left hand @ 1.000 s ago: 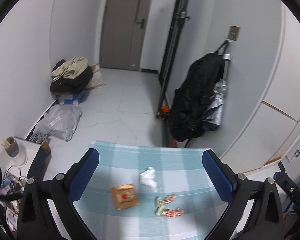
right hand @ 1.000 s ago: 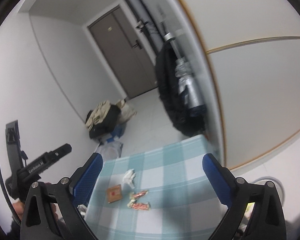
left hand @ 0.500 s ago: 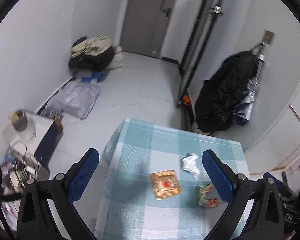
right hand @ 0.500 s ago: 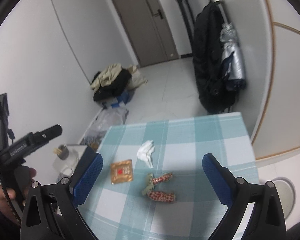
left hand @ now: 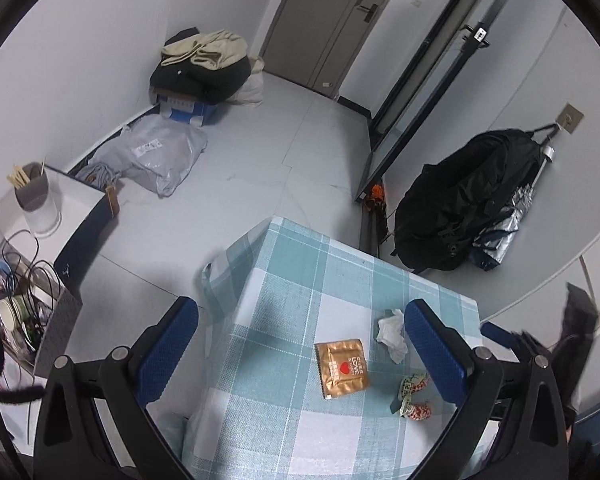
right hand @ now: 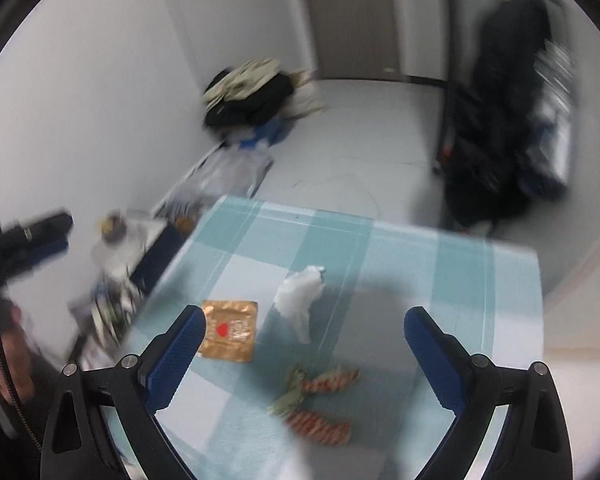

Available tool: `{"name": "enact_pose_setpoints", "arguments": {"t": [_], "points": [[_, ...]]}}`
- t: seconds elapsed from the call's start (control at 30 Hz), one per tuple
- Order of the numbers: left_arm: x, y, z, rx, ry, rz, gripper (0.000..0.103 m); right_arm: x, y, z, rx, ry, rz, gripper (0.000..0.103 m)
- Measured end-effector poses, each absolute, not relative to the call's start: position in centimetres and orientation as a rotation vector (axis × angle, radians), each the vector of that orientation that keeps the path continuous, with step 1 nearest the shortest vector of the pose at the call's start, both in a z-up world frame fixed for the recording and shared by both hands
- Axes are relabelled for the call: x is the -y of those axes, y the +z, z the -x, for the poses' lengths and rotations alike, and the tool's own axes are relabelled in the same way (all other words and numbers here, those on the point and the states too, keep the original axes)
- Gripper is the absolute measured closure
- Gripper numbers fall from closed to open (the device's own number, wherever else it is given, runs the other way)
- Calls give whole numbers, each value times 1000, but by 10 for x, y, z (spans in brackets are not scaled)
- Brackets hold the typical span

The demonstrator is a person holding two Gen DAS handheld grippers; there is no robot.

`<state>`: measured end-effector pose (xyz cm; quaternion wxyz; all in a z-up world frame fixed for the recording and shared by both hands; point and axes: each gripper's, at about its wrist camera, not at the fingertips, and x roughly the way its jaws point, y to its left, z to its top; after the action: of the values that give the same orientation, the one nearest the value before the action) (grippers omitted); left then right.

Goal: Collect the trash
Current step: 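Grasp the white tissue with the right gripper and lift it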

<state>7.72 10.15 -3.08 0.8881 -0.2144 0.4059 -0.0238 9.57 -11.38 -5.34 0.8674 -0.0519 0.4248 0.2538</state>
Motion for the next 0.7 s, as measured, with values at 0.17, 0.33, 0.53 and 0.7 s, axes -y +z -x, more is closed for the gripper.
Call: {"name": "enact_pose_setpoints", "arguments": {"t": [0.17, 0.33, 0.53, 0.7], "points": [[-117, -30, -75, -807, 15, 488, 2, 83, -67, -121, -912, 695, 444, 4], [-130, -32, -80, -810, 37, 550, 2, 65, -85, -147, -1011, 840, 525, 4], [-130, -27, -87, -793, 92, 544, 2, 47, -113, -164, -1103, 872, 627, 12], [-129, -26, -91, -782, 91, 549, 2, 41, -131, -177, -1181, 881, 611, 32]]}}
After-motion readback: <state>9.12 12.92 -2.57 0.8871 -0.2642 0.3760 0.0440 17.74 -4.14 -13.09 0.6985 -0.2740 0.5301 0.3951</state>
